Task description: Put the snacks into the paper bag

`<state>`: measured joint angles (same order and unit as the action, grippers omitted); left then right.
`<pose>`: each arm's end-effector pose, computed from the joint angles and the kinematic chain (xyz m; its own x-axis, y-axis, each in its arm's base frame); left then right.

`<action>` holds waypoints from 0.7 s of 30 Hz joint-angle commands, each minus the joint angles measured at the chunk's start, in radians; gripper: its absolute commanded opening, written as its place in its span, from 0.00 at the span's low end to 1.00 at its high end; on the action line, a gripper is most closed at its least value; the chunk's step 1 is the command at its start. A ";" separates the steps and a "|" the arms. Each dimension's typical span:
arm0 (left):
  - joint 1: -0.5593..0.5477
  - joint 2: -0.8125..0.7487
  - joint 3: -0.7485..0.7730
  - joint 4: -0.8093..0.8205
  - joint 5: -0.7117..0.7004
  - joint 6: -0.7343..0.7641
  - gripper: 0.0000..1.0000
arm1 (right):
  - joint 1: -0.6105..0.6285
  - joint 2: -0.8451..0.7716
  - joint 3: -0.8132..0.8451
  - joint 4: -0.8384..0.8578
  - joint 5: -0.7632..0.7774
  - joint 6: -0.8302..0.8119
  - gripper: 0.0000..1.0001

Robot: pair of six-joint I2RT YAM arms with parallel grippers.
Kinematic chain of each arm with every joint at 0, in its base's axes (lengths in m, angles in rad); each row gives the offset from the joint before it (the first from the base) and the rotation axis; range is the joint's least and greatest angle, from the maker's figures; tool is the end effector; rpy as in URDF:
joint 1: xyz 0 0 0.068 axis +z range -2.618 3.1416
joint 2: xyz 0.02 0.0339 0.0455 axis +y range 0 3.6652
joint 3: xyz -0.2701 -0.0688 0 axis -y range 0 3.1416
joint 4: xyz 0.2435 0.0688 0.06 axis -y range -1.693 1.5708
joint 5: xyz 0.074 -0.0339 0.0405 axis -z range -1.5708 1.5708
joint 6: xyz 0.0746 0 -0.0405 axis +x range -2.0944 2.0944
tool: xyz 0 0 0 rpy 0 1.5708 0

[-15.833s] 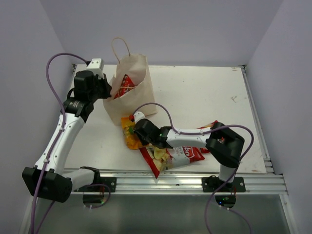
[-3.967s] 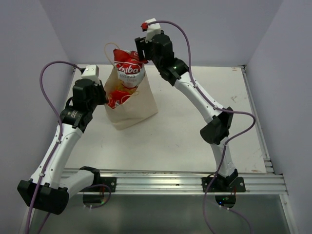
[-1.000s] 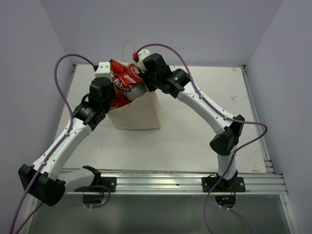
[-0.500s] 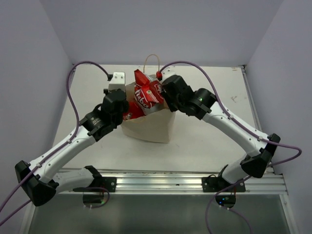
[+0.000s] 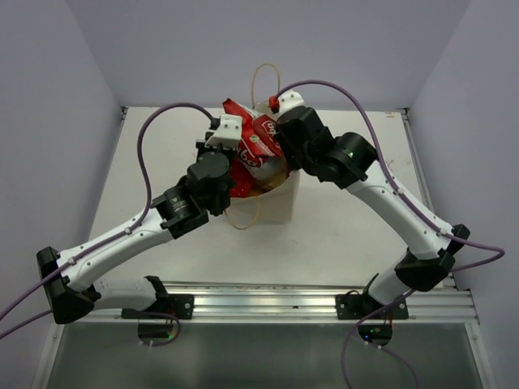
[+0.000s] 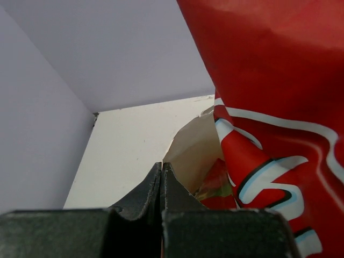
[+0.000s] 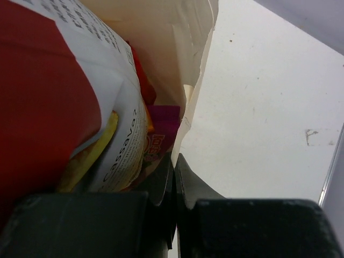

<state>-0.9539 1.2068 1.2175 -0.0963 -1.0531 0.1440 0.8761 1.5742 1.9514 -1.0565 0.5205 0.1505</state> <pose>0.2132 -0.1886 0.4190 -0.0629 0.2114 -0.9754 -0.0891 0.9722 0.2165 0.2418 0.2322 0.4419 -0.4604 -0.3494 -0.8161 -0.3538 0.9154 -0.1923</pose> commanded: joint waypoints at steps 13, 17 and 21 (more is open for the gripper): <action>-0.019 -0.093 -0.042 -0.125 -0.142 -0.360 0.00 | 0.004 -0.082 -0.244 0.128 0.056 0.049 0.00; -0.019 -0.092 -0.029 -0.152 -0.183 -0.357 0.00 | 0.006 -0.069 -0.186 0.104 0.084 0.040 0.00; -0.019 -0.087 0.010 -0.206 -0.258 -0.383 0.08 | 0.006 -0.065 -0.181 0.089 0.092 0.043 0.00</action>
<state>-0.9695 1.1629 1.1278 -0.3691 -1.1614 -0.1822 0.8803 1.5204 1.7042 -0.9848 0.5404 0.1905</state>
